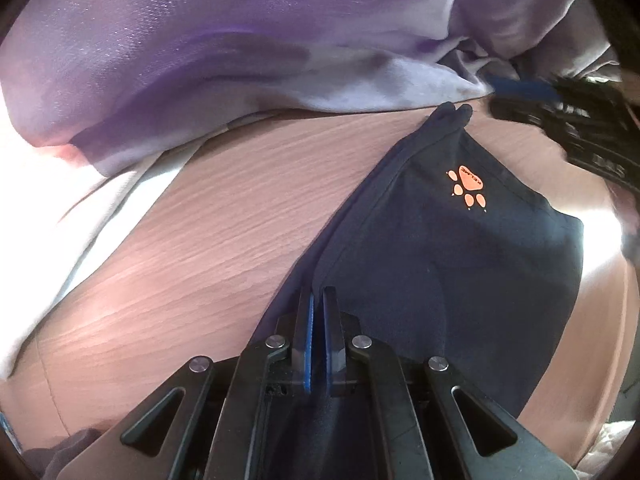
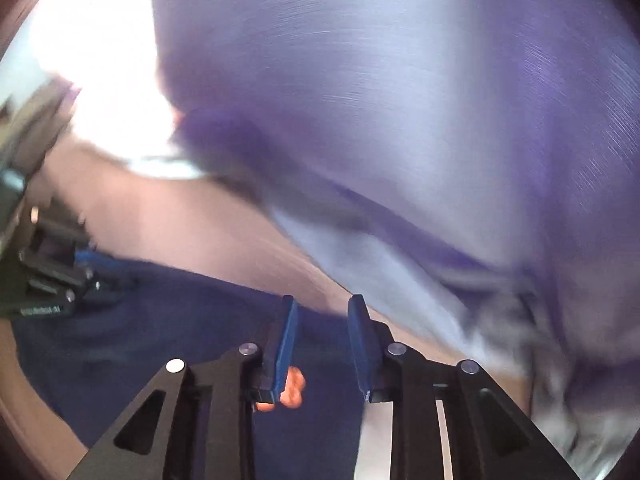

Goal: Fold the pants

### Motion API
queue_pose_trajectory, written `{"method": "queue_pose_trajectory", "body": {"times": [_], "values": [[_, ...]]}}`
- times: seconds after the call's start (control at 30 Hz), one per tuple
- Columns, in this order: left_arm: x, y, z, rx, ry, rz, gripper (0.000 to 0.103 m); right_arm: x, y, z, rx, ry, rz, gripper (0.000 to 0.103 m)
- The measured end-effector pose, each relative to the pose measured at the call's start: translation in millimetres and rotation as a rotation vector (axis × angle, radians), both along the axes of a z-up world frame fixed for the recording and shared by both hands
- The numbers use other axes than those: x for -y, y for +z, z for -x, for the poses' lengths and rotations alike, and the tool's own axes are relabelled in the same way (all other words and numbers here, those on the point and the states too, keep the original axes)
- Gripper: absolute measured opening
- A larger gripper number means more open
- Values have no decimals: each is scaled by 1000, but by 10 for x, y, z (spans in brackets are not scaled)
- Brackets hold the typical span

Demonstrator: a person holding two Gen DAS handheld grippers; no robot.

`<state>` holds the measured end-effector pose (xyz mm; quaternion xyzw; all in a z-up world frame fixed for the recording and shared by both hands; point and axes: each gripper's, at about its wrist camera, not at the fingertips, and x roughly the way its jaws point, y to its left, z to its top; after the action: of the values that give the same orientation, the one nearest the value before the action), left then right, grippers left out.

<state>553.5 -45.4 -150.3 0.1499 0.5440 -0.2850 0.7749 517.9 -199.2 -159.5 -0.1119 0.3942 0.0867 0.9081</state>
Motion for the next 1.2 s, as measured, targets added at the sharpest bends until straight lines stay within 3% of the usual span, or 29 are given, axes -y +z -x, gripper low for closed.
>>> {"method": "queue_pose_trajectory", "body": {"times": [0.1,0.23,0.3,0.37,0.47,0.57,0.63,0.73,0.93,1.2], "values": [[70,-1,49,34,-17,-43,7,179,-21,290,21,-164,-20,26],[196,-25,106,81,-37,-99,8,209,-93,710,39,-270,-44,26],[204,23,129,127,-24,-127,18,220,-143,866,32,-302,-71,26],[206,167,212,228,0,-137,44,242,-207,996,21,-362,-93,26],[136,465,390,361,34,-120,56,304,-198,1185,45,-412,-157,26],[28,711,584,435,80,-115,57,324,-143,1331,93,-442,-164,34],[-84,816,756,473,141,-104,61,350,-103,1439,123,-472,-201,48],[-277,848,989,487,237,-80,61,370,-81,1579,166,-528,-224,53],[-392,603,1419,475,390,-71,61,438,-220,1786,172,-611,-302,55],[-318,372,1432,478,387,-67,61,560,-538,1752,95,-645,-429,55]]}}
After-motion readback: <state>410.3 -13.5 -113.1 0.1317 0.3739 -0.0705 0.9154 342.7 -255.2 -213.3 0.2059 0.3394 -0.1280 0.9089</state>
